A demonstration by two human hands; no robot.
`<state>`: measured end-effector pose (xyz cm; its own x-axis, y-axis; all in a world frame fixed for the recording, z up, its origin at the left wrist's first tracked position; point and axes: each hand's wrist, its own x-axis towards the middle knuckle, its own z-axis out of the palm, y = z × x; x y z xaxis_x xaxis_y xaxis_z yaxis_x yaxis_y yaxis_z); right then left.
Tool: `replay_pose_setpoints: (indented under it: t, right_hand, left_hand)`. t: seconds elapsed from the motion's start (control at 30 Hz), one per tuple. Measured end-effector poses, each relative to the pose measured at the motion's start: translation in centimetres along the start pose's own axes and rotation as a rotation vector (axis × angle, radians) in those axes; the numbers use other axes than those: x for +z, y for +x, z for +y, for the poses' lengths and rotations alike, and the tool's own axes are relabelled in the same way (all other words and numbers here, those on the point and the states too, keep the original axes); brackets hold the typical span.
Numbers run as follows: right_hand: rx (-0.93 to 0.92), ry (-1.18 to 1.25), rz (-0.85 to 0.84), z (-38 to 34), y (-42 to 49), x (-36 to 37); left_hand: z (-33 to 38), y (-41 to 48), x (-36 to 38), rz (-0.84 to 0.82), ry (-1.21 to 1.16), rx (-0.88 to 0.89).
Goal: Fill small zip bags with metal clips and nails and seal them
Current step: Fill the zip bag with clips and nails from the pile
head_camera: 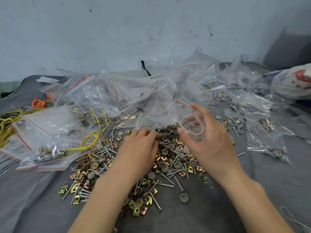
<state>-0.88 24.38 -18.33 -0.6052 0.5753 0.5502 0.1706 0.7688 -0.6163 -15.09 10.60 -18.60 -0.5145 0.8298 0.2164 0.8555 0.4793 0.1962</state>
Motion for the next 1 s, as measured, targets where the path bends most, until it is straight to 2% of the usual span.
replay_pose_setpoints:
  t: [0.23, 0.5, 0.6, 0.77, 1.0]
  right_hand:
    - [0.032, 0.032, 0.032, 0.0, 0.4, -0.8]
    - [0.039, 0.069, 0.098, 0.7, 0.9, -1.8]
    - [0.043, 0.074, 0.111, 0.9, 1.2, -2.1]
    - [0.052, 0.085, 0.126, 1.1, 1.3, -2.6]
    - [0.076, 0.072, 0.166, 1.5, 0.9, -3.5]
  left_hand:
    - [1.1, 2.9, 1.3, -0.019, 0.018, 0.016]
    - [1.6, 5.2, 2.3, -0.150, -0.030, -0.108]
    - [2.8, 5.0, 2.0, -0.221, 0.077, -0.104]
    - [2.9, 4.6, -0.3, -0.188, 0.184, -0.085]
    - [7.0, 3.7, 1.9, -0.203, 0.171, 0.018]
